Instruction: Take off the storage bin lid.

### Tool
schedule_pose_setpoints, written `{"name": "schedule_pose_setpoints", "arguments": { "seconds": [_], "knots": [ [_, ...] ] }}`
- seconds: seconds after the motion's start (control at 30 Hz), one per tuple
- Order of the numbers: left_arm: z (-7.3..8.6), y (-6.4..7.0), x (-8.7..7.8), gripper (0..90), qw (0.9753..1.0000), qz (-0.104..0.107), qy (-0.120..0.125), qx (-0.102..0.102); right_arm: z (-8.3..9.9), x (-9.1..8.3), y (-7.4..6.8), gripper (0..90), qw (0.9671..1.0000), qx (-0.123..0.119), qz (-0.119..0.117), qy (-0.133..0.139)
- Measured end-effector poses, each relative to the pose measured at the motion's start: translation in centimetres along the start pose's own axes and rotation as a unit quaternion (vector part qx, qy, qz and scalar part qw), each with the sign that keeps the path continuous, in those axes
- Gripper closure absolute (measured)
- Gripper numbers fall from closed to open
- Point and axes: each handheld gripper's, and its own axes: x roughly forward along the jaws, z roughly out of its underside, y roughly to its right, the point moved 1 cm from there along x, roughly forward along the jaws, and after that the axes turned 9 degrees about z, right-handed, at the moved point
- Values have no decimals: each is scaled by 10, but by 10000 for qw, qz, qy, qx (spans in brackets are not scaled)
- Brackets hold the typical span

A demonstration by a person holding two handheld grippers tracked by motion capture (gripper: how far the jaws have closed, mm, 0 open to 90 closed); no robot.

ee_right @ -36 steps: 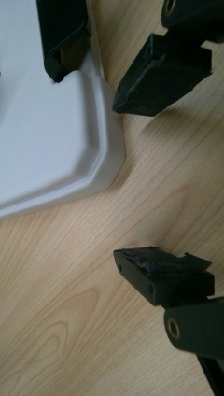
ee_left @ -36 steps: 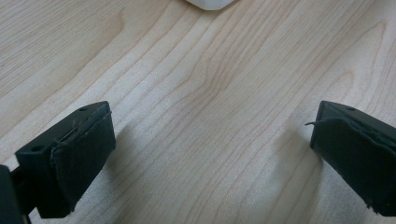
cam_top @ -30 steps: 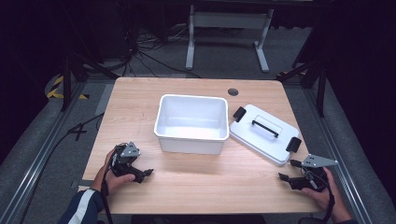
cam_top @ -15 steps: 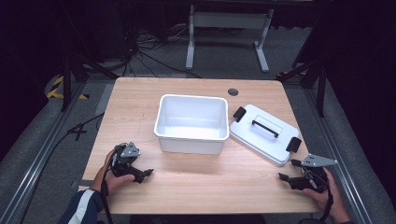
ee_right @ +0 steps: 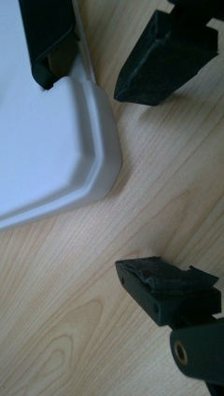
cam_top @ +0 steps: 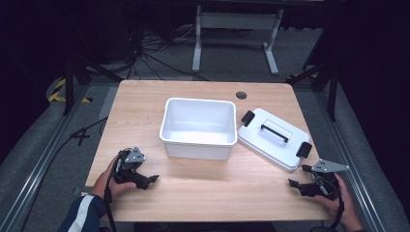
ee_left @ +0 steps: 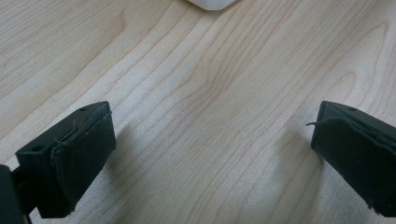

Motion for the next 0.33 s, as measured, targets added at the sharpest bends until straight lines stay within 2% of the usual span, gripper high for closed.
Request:
{"name": "schedule_pose_setpoints", "arguments": {
  "seconds": [0.33],
  "knots": [
    [0,0,0,0,10000,-48,-1,-18,0,0,0,157,10000,11,16,3]
  ]
}}
